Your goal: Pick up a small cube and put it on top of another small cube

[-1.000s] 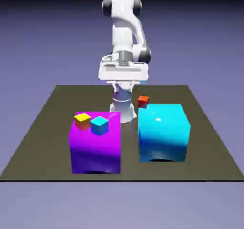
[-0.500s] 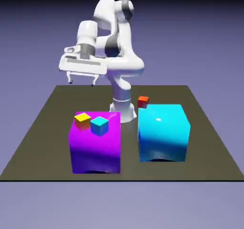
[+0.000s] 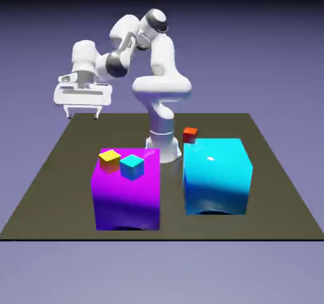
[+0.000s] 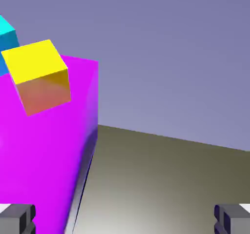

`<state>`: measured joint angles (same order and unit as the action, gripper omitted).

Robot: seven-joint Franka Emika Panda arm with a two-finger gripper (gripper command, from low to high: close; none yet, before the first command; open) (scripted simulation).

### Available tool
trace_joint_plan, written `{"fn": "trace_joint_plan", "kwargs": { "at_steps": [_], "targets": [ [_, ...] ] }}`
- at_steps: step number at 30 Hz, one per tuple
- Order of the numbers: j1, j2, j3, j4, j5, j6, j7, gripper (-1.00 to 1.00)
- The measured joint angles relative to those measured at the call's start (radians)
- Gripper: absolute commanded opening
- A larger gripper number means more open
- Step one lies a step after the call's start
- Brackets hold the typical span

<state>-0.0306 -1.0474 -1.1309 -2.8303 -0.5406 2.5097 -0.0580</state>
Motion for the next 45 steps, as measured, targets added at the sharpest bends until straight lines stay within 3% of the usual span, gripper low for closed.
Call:
{"fn": "trace_joint_plan", "kwargs": {
  "at_steps": [30,37,38,45],
  "targets": [
    [-0.041,-0.459,-1.087,-0.019,-0.520,-0.507,-0.768,0.00],
    [0.065,-0.505,-1.271,0.009,-0.698,-0.392,-0.728,0.00],
    [0.079,-0.511,-1.295,0.012,-0.721,-0.377,-0.722,-1.00],
    [-0.027,-0.466,-1.114,-0.016,-0.544,-0.494,-0.764,-1.00]
  ]
}}
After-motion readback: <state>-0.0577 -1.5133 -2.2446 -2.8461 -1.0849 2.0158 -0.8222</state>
